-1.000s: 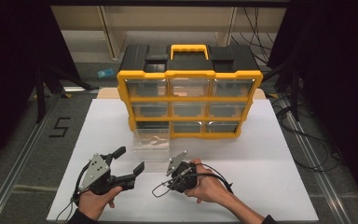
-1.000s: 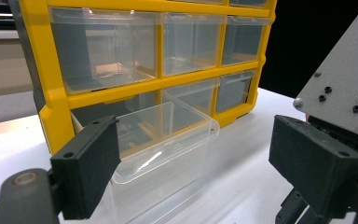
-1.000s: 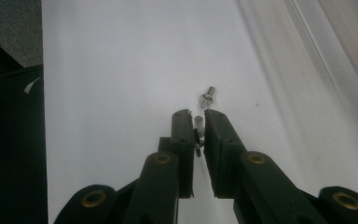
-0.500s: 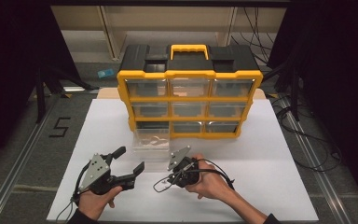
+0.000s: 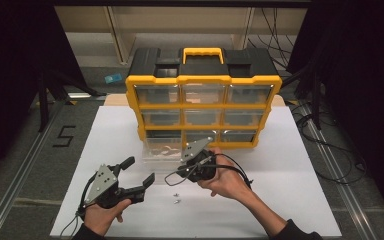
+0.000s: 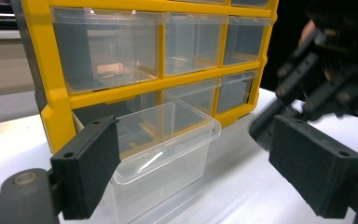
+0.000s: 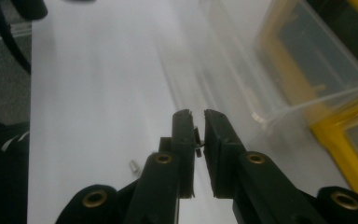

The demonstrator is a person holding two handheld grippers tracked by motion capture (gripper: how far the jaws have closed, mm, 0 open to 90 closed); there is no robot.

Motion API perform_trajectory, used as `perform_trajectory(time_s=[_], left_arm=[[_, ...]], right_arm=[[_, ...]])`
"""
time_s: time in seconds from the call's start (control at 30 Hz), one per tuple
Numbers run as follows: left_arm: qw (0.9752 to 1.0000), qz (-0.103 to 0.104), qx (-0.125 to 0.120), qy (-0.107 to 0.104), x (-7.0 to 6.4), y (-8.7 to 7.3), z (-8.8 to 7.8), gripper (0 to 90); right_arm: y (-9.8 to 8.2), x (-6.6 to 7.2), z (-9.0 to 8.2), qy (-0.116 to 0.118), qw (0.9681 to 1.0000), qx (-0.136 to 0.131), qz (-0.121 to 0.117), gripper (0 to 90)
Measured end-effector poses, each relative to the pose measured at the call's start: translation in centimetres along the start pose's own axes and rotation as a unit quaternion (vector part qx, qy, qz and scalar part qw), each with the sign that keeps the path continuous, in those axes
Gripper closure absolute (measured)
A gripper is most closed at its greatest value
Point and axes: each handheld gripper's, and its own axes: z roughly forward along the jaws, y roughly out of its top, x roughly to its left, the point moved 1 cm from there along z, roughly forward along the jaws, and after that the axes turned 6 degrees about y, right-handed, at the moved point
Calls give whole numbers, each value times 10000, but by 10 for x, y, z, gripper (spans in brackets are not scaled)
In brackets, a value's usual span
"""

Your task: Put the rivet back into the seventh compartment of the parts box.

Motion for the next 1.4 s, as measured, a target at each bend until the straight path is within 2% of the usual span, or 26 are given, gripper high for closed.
perform_trajectory(time_s=[0.27,0.3,0.33,0.43,0.77,1.1,1.13,1.23,1.27,1.33,1.37,1.4], left_arm=[[10000,-31,-14,22,0,0,0,158],[9999,-128,51,41,-1,0,-2,158],[10000,-78,26,-1,-1,0,-1,158],[10000,-55,18,44,0,0,-1,158],[10000,-29,-17,10,0,0,-1,158],[10000,-29,-12,1,1,0,-1,158],[10000,-19,-25,1,1,0,-1,158],[10000,-7,-22,-4,1,0,-1,158],[10000,-7,-22,-4,1,0,-1,158],[10000,-42,-24,3,1,0,-1,158],[10000,-52,-32,5,1,0,-1,158],[10000,-28,-32,4,1,0,-1,158]], right_arm=[[25,-7,-6,-117,9993,-358,-85,828],[27,-8,-6,-135,9992,-372,-100,828],[30,-9,-4,-168,9990,-404,-81,828],[35,-15,1,-191,9990,-396,-65,828],[52,-34,20,-340,9988,-347,28,828],[55,-48,38,-392,9990,-178,130,824],[55,-48,39,-336,9992,-123,169,821],[53,-49,46,-305,9992,-35,239,691],[53,-49,46,-305,9992,-35,239,691],[53,-47,45,-367,9990,-109,225,600],[53,-45,43,-357,9989,-136,264,585],[54,-45,41,-364,9990,-201,179,562]])
